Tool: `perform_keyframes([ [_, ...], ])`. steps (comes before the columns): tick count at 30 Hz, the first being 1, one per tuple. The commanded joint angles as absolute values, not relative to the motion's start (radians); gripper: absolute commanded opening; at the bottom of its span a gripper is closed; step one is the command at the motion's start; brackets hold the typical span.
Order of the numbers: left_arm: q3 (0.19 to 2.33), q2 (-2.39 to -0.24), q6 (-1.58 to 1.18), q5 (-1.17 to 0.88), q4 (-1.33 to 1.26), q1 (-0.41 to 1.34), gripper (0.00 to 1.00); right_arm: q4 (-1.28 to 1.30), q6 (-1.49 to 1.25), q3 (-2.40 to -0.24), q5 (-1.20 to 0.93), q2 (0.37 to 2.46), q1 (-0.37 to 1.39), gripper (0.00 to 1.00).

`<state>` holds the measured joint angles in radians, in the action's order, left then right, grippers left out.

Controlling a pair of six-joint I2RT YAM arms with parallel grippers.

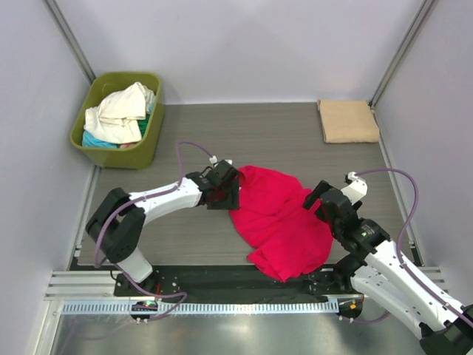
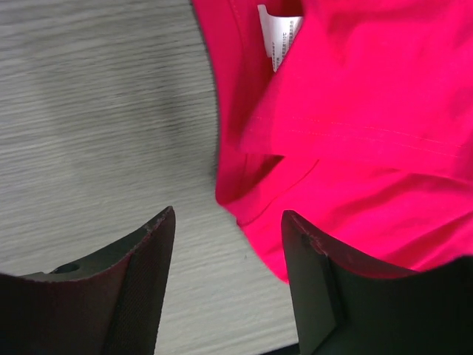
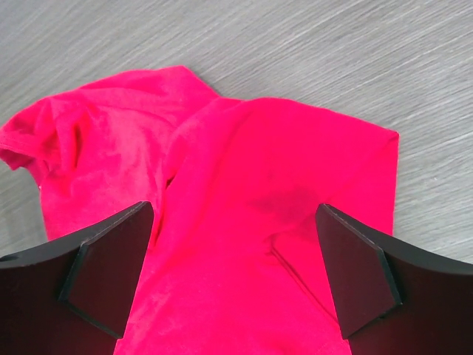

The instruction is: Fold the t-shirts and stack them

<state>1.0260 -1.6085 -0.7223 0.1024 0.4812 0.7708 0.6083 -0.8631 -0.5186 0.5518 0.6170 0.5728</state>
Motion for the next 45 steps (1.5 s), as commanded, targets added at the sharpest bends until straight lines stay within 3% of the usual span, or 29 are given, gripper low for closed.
perform_keyframes([
  [1, 1.065, -1.658, -0.719, 0.078, 0.394, 0.784, 0.6, 0.624, -0.861, -0.561, 0.583, 0.612, 0.572, 0.98],
  [21, 1.172, -1.824, -0.644, 0.146, 0.353, 0.795, 0.42, 0.604, -0.845, -0.543, 0.575, 0.66, 0.574, 0.98],
  [24, 1.173, -1.835, -0.644, 0.141, 0.348, 0.796, 0.33, 0.597, -0.845, -0.537, 0.577, 0.669, 0.572, 0.98],
  [27, 1.177, -1.839, -0.646, 0.141, 0.345, 0.799, 0.15, 0.591, -0.844, -0.535, 0.574, 0.683, 0.572, 0.98],
  [28, 1.181, -1.835, -0.646, 0.146, 0.347, 0.801, 0.03, 0.589, -0.844, -0.535, 0.574, 0.686, 0.572, 0.98],
  [29, 1.187, -1.829, -0.643, 0.158, 0.376, 0.802, 0.0, 0.589, -0.841, -0.535, 0.565, 0.689, 0.572, 0.98],
  [38, 1.466, -1.623, -0.568, 0.374, 0.75, 0.749, 0.0, 0.554, -0.821, -0.526, 0.476, 0.773, 0.58, 0.95],
  [45, 1.375, -1.4, -0.65, 0.377, 0.841, 0.579, 0.0, 0.537, -0.844, -0.549, 0.46, 0.856, 0.713, 0.92],
])
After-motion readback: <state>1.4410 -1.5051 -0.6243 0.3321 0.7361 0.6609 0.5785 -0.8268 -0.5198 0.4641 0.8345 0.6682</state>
